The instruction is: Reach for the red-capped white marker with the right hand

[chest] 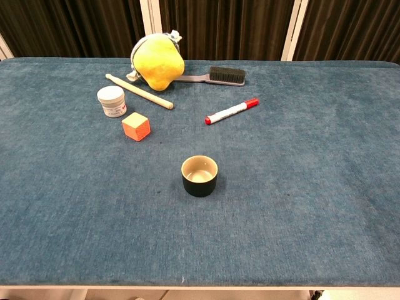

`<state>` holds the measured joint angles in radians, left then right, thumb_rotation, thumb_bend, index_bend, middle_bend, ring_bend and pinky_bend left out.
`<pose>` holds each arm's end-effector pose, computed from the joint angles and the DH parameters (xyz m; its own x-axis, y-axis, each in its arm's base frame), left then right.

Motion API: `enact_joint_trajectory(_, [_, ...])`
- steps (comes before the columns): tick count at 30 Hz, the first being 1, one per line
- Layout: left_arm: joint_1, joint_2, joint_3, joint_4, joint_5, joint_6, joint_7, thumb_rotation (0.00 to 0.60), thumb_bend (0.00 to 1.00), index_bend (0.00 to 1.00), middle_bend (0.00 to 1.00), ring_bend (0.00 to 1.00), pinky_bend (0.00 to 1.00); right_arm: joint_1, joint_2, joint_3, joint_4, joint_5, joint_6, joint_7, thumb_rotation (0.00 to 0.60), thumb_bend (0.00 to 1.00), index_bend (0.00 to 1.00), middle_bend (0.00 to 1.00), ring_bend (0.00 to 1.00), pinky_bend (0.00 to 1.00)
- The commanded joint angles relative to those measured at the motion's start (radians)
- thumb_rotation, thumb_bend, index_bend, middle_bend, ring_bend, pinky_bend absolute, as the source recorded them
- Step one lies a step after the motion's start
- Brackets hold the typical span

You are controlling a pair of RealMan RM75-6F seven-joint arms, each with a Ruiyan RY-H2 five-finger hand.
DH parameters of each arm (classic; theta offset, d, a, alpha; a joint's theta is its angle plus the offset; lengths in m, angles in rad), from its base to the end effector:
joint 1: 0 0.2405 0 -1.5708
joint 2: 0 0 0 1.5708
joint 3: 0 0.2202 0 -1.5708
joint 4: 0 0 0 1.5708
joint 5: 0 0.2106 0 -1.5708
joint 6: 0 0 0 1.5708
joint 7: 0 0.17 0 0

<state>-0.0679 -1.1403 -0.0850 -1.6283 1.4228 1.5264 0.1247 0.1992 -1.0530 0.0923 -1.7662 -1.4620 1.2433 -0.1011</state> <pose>-0.2833 0.2057 0.1521 0.4678 -0.0548 0.8821 0.8824 0.0864 -0.4625 -0.2422 -0.2362 0.1172 0.4141 -0.1626 0.8956 -0.9094 -0.1159 0.3994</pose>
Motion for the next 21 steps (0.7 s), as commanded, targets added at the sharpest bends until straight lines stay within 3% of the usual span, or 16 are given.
enact_joint_trajectory(1, [0.001,0.0,0.0,-0.001,0.0,0.001,0.0,0.6,0.34,0.21,0.0,0.0,0.17,0.152,-0.032,0.081,0.059,0.086,-0.174,0.006,0.6,0.39,0.24,0.06,0.09,0.12])
enact_joint_trajectory(5, [0.003,0.004,-0.001,0.001,0.001,0.005,-0.002,0.6,0.34,0.21,0.0,0.0,0.17,0.299,-0.131,0.149,0.17,0.15,-0.308,-0.002,0.6,0.39,0.29,0.06,0.09,0.12])
enact_joint_trajectory(9, [0.002,0.006,-0.007,0.002,-0.008,0.003,-0.013,0.6,0.34,0.21,0.0,0.0,0.17,0.425,-0.237,0.182,0.291,0.198,-0.417,-0.035,0.6,0.39,0.32,0.06,0.09,0.12])
enact_joint_trajectory(21, [0.0,0.007,-0.012,0.005,-0.018,-0.006,-0.027,0.6,0.34,0.21,0.0,0.0,0.17,0.685,-0.524,0.204,0.578,0.298,-0.596,-0.101,0.6,0.39,0.37,0.06,0.09,0.12])
